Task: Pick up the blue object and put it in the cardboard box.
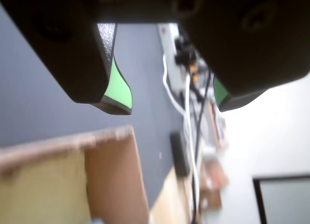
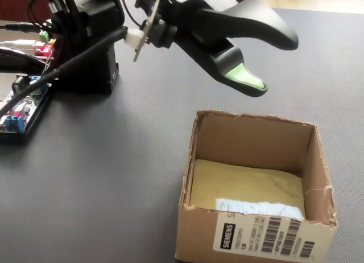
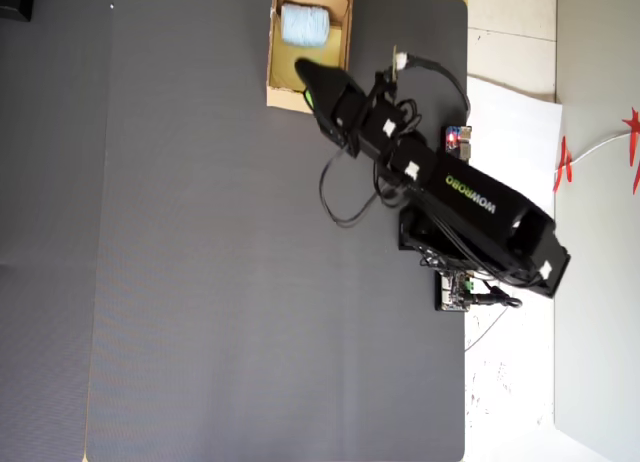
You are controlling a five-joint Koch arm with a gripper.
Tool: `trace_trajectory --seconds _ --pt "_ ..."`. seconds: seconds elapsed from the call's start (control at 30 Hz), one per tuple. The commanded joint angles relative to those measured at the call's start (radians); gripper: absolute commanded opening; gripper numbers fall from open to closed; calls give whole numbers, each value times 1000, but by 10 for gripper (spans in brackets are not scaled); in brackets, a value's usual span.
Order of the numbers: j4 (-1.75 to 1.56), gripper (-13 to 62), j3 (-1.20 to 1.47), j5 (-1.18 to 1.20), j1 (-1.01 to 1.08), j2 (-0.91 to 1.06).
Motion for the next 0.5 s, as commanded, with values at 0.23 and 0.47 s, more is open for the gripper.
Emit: trace_trajectory --seconds 0.23,0.47 --pt "-149 338 141 32 -298 173" --pt "-146 340 301 26 -445 245"
